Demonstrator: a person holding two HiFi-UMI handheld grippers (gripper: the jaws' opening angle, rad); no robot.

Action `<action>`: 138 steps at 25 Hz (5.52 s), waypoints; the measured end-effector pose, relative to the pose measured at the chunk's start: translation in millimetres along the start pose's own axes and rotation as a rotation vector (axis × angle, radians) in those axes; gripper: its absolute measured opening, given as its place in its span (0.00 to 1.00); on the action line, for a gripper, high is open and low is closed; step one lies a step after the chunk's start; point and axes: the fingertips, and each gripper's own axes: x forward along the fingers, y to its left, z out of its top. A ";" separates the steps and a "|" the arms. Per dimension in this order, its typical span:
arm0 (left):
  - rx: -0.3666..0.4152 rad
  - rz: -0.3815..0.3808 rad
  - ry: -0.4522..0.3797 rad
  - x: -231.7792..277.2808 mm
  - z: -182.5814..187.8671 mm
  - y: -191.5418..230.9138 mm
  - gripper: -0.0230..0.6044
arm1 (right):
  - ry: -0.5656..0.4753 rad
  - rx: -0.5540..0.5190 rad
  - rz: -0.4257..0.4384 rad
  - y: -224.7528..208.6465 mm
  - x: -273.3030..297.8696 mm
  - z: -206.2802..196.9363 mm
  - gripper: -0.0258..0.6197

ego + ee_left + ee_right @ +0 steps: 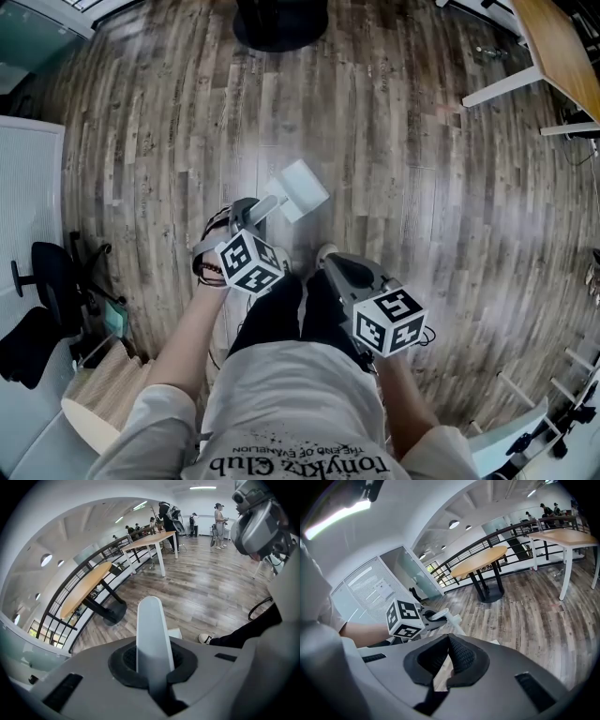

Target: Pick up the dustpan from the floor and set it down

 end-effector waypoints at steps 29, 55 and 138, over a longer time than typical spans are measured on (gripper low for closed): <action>-0.019 -0.006 0.014 42.8 -4.8 8.1 0.10 | 0.035 0.025 0.007 -14.7 6.4 -2.9 0.08; -0.003 -0.141 0.080 34.8 -23.5 -6.8 0.36 | 0.015 0.013 0.015 -10.1 2.9 0.2 0.08; -0.689 -0.042 -0.438 -231.6 40.1 -60.0 0.07 | -0.088 -0.315 0.083 101.4 -73.3 25.4 0.07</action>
